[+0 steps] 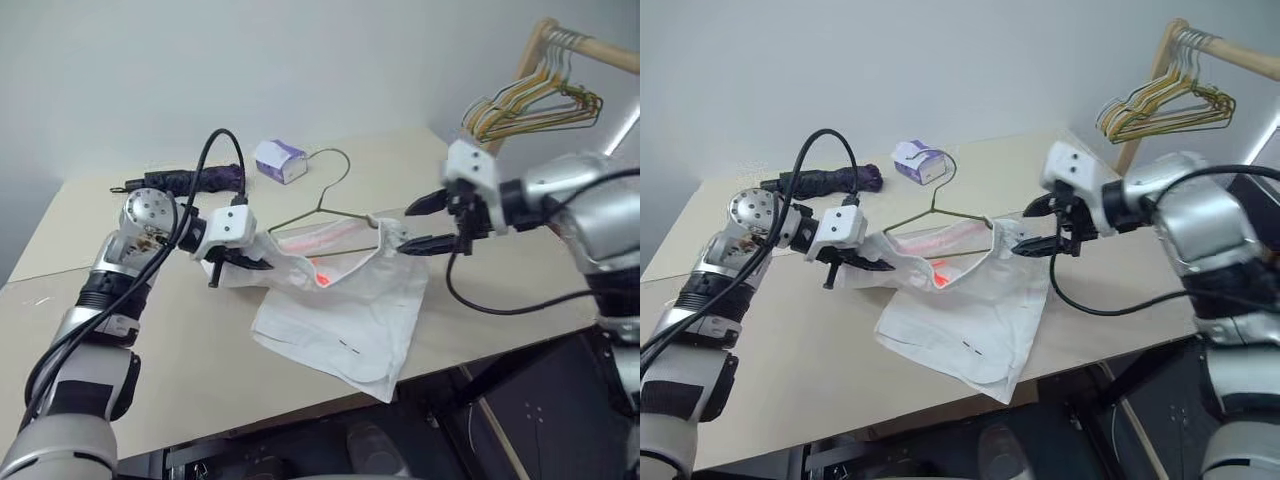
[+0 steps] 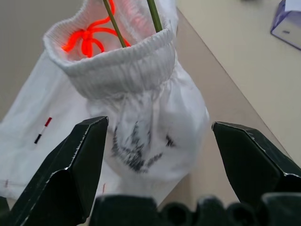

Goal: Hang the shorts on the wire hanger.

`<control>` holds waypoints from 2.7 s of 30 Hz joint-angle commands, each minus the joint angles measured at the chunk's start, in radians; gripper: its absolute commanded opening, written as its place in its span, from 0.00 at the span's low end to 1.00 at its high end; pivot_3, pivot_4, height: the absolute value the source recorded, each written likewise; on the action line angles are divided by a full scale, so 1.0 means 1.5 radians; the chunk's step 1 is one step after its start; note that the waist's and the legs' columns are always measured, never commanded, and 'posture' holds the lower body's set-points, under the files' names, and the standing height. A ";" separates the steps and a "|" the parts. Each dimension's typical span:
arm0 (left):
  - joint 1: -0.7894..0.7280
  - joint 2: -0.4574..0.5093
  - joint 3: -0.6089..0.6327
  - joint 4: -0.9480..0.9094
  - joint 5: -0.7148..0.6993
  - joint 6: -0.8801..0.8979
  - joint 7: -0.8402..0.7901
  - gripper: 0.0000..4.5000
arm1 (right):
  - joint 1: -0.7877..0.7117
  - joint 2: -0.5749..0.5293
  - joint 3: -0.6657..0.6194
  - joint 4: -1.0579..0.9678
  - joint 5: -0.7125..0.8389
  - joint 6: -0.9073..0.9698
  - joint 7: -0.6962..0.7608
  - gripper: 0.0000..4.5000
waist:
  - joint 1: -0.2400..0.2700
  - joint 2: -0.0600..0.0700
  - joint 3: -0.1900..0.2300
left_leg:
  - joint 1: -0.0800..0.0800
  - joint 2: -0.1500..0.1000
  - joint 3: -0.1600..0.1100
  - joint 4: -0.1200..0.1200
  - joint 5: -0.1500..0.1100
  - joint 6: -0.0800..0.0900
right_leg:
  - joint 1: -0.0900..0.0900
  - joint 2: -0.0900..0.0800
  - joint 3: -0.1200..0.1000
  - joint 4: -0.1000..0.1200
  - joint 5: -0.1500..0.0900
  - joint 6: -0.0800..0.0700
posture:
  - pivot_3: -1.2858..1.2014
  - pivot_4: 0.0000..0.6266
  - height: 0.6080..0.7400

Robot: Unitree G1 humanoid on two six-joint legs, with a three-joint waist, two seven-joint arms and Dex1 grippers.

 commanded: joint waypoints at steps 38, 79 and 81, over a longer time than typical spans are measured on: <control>-0.079 -0.003 0.072 0.104 -0.035 -0.081 -0.016 0.78 | 0.153 0.001 -0.104 -0.180 0.029 0.221 0.047 0.00 | -0.018 0.000 0.000 | 0.000 0.000 -0.001 0.001 0.000 0.000 | 0.000 0.000 -0.001 0.000 0.000 0.000 | 0.36 0.00 1.00; 0.116 -0.174 0.326 -0.605 -0.596 0.564 0.593 1.00 | 0.017 -0.092 -0.661 0.217 0.075 0.662 -0.811 0.00 | -0.020 0.000 -0.002 | 0.008 0.000 0.011 0.002 -0.003 0.005 | 0.014 -0.002 0.003 -0.007 -0.003 0.004 | 0.35 0.00 1.00; 0.112 -0.170 0.331 -0.609 -0.604 0.567 0.596 1.00 | -0.011 -0.109 -0.665 0.245 0.061 0.662 -0.816 0.00 | -0.019 0.000 -0.002 | 0.008 0.000 0.012 0.002 -0.003 0.005 | 0.014 -0.002 0.003 -0.007 -0.003 0.004 | 0.35 0.00 1.00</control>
